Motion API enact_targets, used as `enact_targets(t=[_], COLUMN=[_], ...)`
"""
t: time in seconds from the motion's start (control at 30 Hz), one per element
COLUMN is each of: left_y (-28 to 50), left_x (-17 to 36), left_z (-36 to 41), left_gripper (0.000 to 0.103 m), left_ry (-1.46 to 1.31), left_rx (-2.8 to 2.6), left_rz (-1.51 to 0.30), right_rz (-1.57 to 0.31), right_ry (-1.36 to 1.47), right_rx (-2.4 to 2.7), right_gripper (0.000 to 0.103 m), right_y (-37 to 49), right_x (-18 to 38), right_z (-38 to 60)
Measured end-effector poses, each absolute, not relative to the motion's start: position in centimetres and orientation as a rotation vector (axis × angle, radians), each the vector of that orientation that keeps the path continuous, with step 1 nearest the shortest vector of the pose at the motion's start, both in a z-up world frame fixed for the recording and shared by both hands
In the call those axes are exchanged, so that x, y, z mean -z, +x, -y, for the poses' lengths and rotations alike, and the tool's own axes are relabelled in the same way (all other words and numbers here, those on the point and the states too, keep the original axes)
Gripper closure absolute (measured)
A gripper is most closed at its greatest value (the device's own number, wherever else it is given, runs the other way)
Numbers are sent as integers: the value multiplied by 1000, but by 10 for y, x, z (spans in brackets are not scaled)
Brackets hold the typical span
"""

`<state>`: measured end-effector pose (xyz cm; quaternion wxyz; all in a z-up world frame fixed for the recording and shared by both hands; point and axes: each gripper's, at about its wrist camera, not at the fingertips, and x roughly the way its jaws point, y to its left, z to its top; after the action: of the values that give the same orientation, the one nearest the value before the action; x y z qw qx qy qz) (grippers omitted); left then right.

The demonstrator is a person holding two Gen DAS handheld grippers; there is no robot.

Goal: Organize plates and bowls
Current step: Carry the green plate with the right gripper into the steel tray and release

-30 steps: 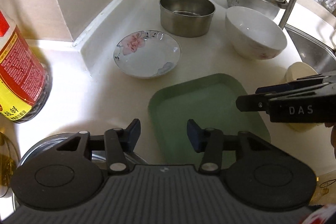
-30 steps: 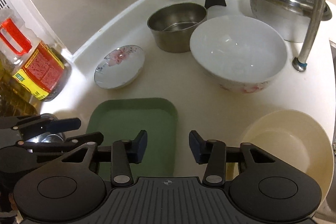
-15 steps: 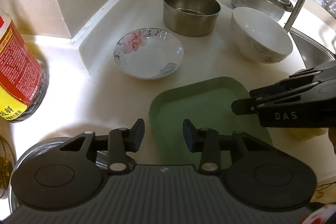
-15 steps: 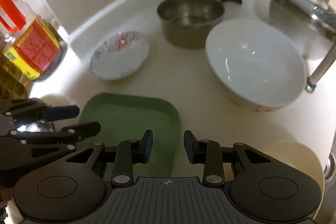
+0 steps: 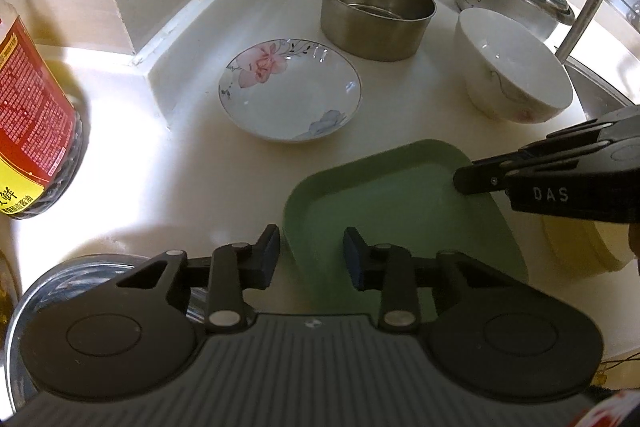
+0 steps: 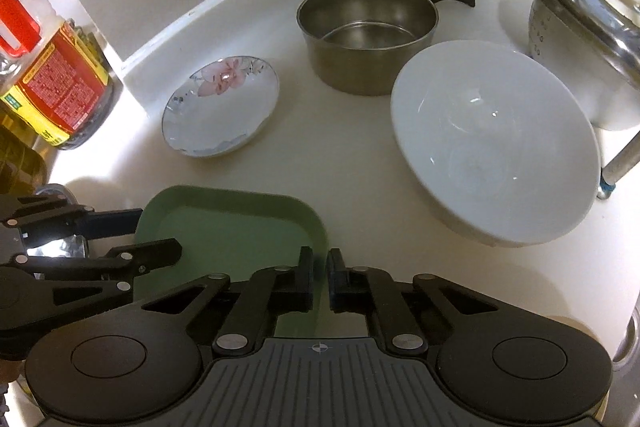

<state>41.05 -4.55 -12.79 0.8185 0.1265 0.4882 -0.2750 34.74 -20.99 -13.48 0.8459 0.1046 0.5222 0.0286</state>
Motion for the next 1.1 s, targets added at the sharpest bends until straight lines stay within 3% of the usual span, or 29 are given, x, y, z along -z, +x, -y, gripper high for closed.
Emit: enact_targets(t=[0.13,0.47,0.63,1.1], left_y=[413,410,411,401], left_x=[127,125,125,98], left_z=[45,43,43,30], left_gripper=[80,80,94,96], left_ry=[232,177,143,103], left_rx=[562,519,486,440], left_rz=[-1048,-1084,-1082,-1002], right_rz=[-1070,-996,-992,-936], right_ry=[229,272,301,310], right_rx=[-60,-52,-49,-98], right_gripper=[97,99,99,99], right_y=[346,347,346,343], right_x=[134,132,132,109], right_z=[212,217,221,222])
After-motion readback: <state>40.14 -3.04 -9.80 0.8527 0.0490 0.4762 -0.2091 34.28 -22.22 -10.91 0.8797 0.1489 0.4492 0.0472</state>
